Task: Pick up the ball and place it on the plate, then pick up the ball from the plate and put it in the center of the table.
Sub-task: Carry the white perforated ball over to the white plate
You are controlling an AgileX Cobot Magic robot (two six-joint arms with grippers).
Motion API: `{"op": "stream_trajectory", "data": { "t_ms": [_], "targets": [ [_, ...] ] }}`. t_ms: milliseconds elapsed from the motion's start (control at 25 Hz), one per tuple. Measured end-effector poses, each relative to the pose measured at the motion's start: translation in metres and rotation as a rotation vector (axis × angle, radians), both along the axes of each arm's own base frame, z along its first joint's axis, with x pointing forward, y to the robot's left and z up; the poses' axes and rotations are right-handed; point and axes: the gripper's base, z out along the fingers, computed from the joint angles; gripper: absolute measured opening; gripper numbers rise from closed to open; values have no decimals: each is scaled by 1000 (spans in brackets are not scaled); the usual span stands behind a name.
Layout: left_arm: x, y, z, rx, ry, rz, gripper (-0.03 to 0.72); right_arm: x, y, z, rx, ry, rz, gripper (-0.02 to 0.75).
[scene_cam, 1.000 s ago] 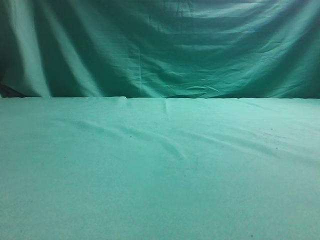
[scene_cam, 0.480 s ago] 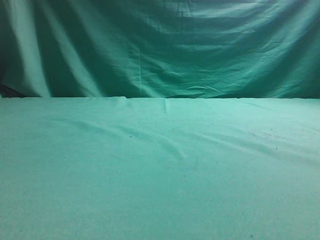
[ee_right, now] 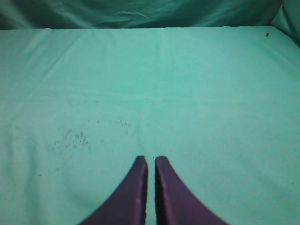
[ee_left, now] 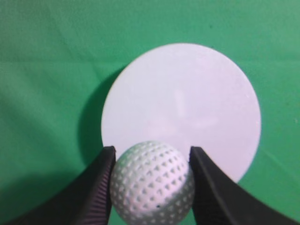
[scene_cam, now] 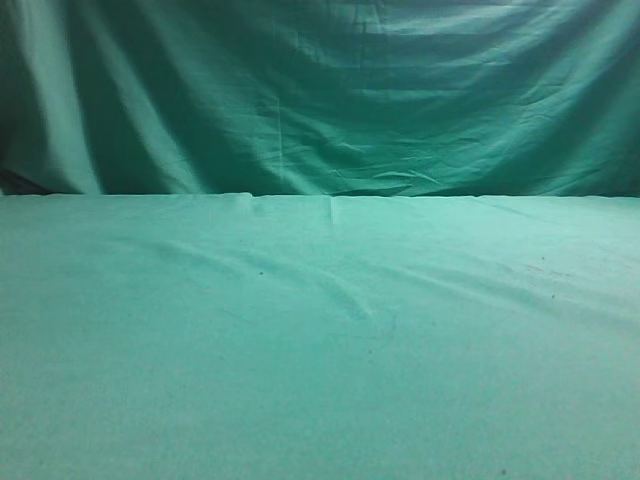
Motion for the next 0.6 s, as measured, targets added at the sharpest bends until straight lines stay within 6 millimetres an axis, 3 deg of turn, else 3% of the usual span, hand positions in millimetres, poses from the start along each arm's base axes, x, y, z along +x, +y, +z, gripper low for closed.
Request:
{"op": "stream_trajectory", "data": {
  "t_ms": [600],
  "targets": [
    [12,4,-10,30,-61,-4,309,0,0,0,0,0,0,48]
  ]
}}
